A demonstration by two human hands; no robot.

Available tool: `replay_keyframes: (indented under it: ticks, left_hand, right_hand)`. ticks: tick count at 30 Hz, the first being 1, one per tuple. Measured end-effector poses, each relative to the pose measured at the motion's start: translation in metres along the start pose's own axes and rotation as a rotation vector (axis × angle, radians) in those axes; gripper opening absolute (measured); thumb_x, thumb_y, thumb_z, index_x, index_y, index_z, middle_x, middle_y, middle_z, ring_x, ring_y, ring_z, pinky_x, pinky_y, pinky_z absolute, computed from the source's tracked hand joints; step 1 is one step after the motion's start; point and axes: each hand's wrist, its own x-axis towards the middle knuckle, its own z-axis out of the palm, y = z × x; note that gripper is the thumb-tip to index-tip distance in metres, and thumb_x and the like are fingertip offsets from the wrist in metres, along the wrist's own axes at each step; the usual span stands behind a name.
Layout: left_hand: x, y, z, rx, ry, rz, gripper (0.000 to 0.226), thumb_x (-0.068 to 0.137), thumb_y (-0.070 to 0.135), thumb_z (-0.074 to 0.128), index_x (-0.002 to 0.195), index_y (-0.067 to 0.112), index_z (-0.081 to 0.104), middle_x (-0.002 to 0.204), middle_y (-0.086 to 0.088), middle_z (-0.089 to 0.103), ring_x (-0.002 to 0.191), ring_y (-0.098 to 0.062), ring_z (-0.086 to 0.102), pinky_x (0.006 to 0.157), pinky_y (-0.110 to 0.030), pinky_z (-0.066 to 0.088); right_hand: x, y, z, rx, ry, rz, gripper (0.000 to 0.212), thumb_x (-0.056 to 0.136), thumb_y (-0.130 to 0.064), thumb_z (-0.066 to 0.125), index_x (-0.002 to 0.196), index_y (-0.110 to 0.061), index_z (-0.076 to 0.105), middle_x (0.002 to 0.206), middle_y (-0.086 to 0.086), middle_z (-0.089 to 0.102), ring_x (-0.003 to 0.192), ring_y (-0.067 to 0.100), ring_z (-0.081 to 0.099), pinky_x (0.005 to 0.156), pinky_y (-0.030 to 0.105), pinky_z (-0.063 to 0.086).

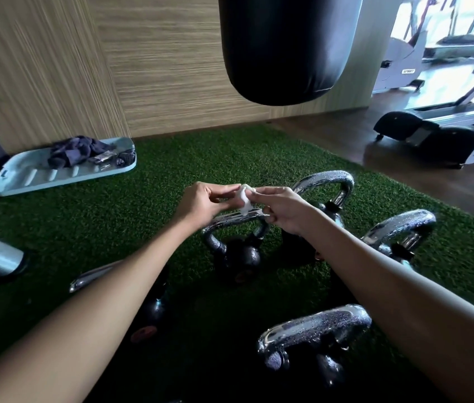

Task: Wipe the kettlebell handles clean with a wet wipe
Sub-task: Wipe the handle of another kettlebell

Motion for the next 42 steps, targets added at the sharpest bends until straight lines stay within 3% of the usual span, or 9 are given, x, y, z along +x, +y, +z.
replay_keyframes:
  ticks: [6,12,14,16,22,26,34,38,42]
  left_hand:
    - [-0.004,-0.015,0.005,0.11,0.134,0.01,0.039,0.08,0.049,0.079,0.109,0.024,0.079,0.105,0.008,0.077,0.09,0.002,0.071,0.066,-0.003,0.046]
    - [-0.006,-0.04,-0.023,0.345,0.058,-0.175,0.033,0.083,0.045,0.079,0.111,0.028,0.078,0.111,0.008,0.076,0.073,0.0,0.063,0.049,-0.004,0.037]
    - [-0.001,-0.036,-0.018,0.412,-0.007,-0.174,0.033,0.084,0.043,0.079,0.113,0.027,0.077,0.112,0.007,0.076,0.059,0.0,0.058,0.042,-0.006,0.034]
    - [0.007,-0.029,-0.005,0.476,-0.073,-0.17,0.034,0.084,0.042,0.08,0.115,0.027,0.077,0.109,0.004,0.077,0.051,0.003,0.051,0.036,-0.008,0.032]
    - [0.028,-0.005,0.032,0.646,-0.182,-0.11,0.021,0.087,0.039,0.078,0.102,0.024,0.08,0.09,-0.003,0.076,0.073,-0.015,0.068,0.063,-0.028,0.057]
    - [0.028,-0.012,0.019,0.552,-0.168,-0.121,0.024,0.088,0.036,0.078,0.111,0.028,0.079,0.102,0.003,0.079,0.063,-0.003,0.059,0.048,-0.004,0.038]
    - [-0.011,-0.039,0.029,0.31,-0.086,-0.15,0.036,0.084,0.042,0.079,0.114,0.022,0.077,0.111,0.002,0.075,0.05,0.011,0.051,0.046,-0.006,0.037]
    - [-0.026,-0.043,0.059,0.093,0.1,-0.198,0.038,0.085,0.038,0.079,0.115,0.015,0.076,0.112,0.002,0.074,0.085,-0.009,0.073,0.059,0.002,0.04]
    - [-0.038,-0.049,0.074,0.014,0.1,-0.244,0.036,0.084,0.041,0.078,0.113,0.019,0.077,0.111,0.005,0.075,0.083,0.018,0.064,0.068,0.0,0.044]
  right_hand:
    - [0.001,0.002,-0.003,-0.239,-0.067,-0.059,0.04,0.083,-0.045,0.078,0.112,-0.017,0.078,0.099,-0.004,0.072,0.055,-0.002,0.047,0.052,0.02,0.035]
    - [0.016,0.01,-0.009,-1.087,0.049,-0.391,0.053,0.08,-0.033,0.085,0.13,-0.031,0.068,0.126,-0.003,0.072,0.117,0.015,0.065,0.096,0.026,0.048]
    - [0.024,0.012,0.003,-1.254,-0.009,-0.416,0.049,0.079,-0.036,0.085,0.126,-0.031,0.071,0.111,-0.001,0.075,0.107,0.021,0.068,0.081,0.03,0.055]
    - [0.028,0.013,0.011,-1.352,-0.021,-0.457,0.035,0.081,-0.037,0.082,0.115,-0.031,0.076,0.086,-0.005,0.07,0.092,0.02,0.07,0.056,0.021,0.039]
    - [0.028,0.015,-0.01,-1.381,0.084,-0.433,0.046,0.08,-0.049,0.08,0.123,-0.037,0.071,0.108,-0.004,0.075,0.098,0.019,0.069,0.068,0.024,0.036]
    - [0.02,0.016,-0.033,-1.375,0.088,-0.367,0.042,0.081,-0.046,0.08,0.122,-0.04,0.071,0.108,-0.005,0.073,0.092,0.016,0.063,0.059,0.024,0.032]
    - [0.005,0.028,-0.065,-1.396,0.147,-0.313,0.056,0.08,-0.048,0.079,0.133,-0.036,0.065,0.125,0.004,0.071,0.114,0.027,0.065,0.077,0.028,0.04]
    - [-0.002,0.033,-0.072,-1.405,0.123,-0.317,0.053,0.079,-0.048,0.079,0.13,-0.037,0.066,0.122,0.003,0.073,0.105,0.026,0.068,0.074,0.028,0.043]
    - [-0.002,0.036,-0.078,-1.393,0.147,-0.304,0.053,0.08,-0.044,0.081,0.13,-0.033,0.068,0.125,0.004,0.072,0.103,0.025,0.069,0.073,0.026,0.041]
